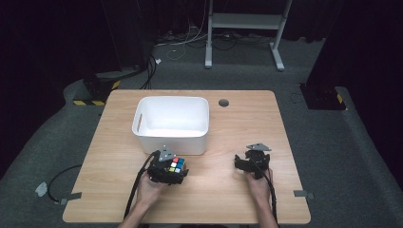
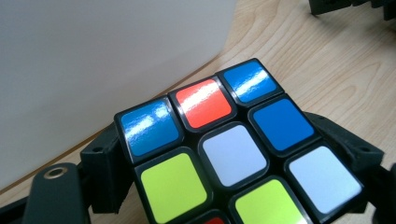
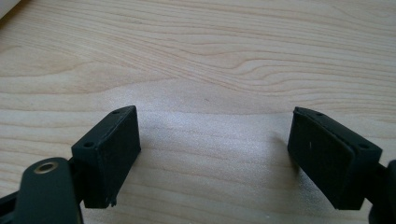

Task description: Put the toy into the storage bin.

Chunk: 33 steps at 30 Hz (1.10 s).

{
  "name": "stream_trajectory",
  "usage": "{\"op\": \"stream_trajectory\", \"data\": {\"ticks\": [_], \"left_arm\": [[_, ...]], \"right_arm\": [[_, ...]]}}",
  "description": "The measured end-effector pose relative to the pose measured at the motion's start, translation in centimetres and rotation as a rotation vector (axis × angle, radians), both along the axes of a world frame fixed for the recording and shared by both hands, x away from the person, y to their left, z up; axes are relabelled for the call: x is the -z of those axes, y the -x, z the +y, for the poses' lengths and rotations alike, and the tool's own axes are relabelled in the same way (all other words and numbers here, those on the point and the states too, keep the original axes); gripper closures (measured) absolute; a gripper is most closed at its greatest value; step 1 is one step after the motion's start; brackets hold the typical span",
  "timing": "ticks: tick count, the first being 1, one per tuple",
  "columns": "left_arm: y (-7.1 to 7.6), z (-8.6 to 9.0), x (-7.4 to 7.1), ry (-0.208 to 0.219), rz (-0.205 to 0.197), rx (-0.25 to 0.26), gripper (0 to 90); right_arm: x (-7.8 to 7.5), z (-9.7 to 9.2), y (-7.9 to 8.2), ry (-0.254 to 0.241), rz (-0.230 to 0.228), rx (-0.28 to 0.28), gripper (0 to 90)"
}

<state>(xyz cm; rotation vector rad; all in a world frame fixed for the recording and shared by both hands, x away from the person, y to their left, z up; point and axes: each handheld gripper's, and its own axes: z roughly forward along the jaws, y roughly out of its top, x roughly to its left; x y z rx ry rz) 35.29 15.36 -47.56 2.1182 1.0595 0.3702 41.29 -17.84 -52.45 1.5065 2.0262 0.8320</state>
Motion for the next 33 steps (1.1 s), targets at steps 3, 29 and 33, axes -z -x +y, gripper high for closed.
{"op": "stream_trajectory", "data": {"ticks": [3,29,33], "left_arm": [[-0.1,0.0,-0.2,0.003,-0.002,0.01,18.4],[-0.1,0.2,-2.2,0.037,0.003,0.056,18.4],[-0.2,0.2,-2.4,0.033,0.007,0.062,18.5]], "right_arm": [[0.0,0.0,0.0,0.0,0.0,0.0,16.9],[0.0,0.0,0.0,0.001,0.0,0.0,16.9],[0.0,0.0,0.0,0.001,0.0,0.0,16.9]]}}
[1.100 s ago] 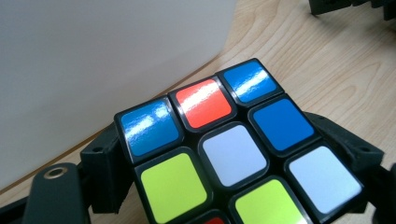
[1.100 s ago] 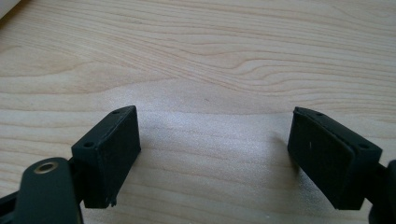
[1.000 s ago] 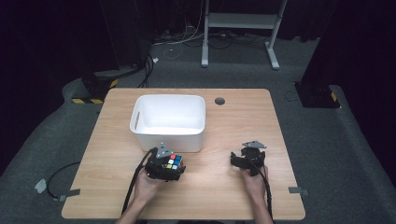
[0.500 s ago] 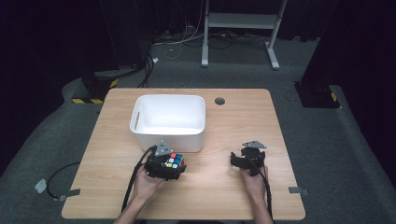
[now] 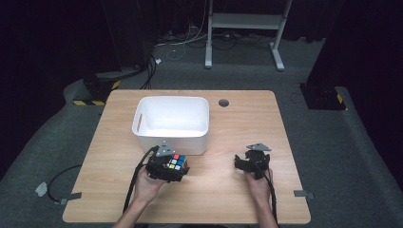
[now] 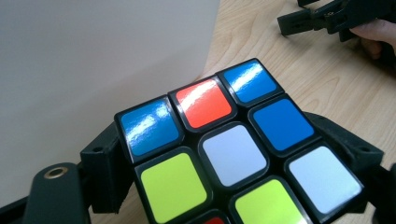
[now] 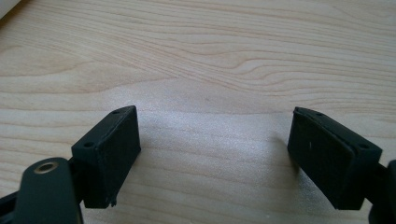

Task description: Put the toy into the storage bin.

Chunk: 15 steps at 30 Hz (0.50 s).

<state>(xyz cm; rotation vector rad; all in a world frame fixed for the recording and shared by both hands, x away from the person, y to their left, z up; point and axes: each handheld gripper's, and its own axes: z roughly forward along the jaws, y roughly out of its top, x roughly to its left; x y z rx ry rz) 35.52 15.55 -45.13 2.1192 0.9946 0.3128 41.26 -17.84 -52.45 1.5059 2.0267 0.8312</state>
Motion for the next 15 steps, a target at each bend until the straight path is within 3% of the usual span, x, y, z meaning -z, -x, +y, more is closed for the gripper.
{"op": "stream_trajectory", "data": {"ticks": [15], "left_arm": [[-0.05,0.14,-0.55,0.006,0.008,0.012,18.5]], "right_arm": [[0.0,0.0,0.01,0.0,0.0,-0.001,16.9]]}}
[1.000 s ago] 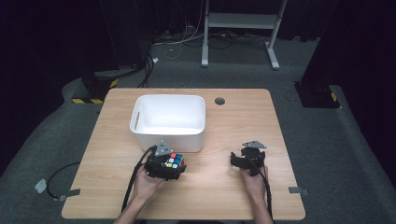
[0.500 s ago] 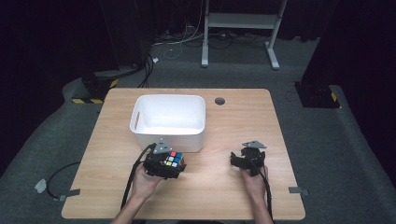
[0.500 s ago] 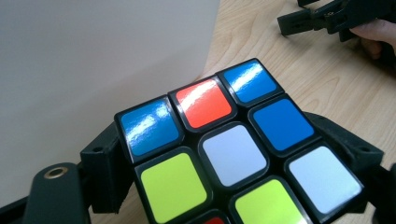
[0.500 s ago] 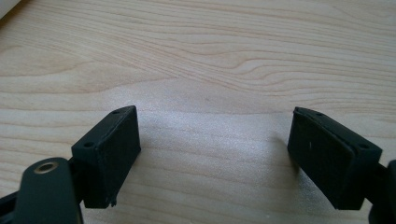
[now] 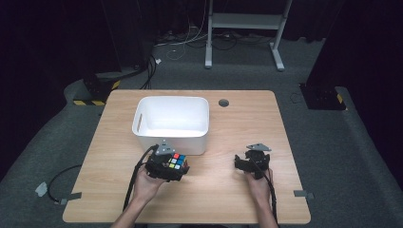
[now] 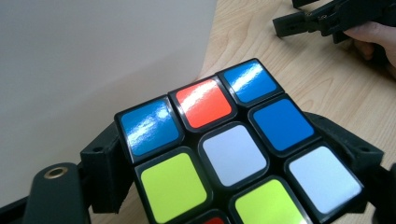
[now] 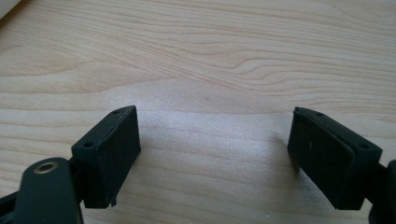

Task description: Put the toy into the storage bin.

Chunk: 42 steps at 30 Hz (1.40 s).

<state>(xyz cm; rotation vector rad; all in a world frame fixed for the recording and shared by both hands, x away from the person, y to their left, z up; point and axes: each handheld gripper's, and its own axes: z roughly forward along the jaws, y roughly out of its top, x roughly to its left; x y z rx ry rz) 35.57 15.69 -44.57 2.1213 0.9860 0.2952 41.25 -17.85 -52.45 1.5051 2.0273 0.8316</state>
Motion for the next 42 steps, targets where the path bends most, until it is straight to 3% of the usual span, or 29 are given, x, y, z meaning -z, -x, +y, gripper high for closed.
{"op": "stream_trajectory", "data": {"ticks": [20,27,33,42], "left_arm": [[-0.3,0.3,-2.2,0.001,-0.021,0.027,18.5],[-0.3,0.2,-3.3,-0.002,-0.066,0.031,22.1],[-0.6,0.1,-3.6,0.009,-0.055,0.032,22.3],[-0.7,0.2,-4.4,0.002,-0.069,0.039,22.3]], "right_arm": [[0.0,0.0,0.0,0.0,0.0,0.0,16.9],[0.0,0.0,0.0,0.0,0.0,0.0,16.9],[0.0,0.0,0.0,0.0,0.0,0.0,16.9],[0.0,0.0,0.0,0.0,0.0,0.0,16.9]]}}
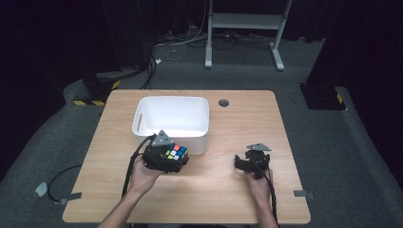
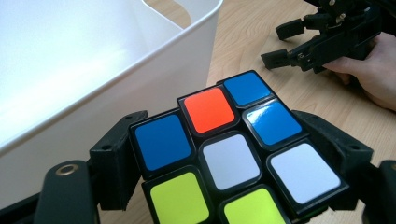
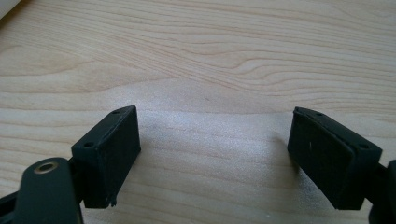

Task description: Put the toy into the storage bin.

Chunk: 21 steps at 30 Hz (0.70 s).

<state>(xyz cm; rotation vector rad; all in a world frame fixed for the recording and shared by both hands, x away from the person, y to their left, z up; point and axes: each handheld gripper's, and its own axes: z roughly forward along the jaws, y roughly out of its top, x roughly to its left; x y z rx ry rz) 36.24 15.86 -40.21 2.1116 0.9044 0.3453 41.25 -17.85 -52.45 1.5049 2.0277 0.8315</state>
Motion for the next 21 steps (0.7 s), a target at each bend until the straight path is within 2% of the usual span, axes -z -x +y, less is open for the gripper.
{"op": "stream_trajectory", "data": {"ticks": [9,21], "left_arm": [[-0.3,0.4,-1.1,0.02,-0.007,-0.005,22.4],[-1.0,0.5,-3.3,0.01,-0.034,-0.001,22.5]], "right_arm": [[0.0,0.0,0.0,0.0,0.0,0.0,16.9],[0.0,0.0,0.0,0.0,0.0,-0.001,16.9]]}}
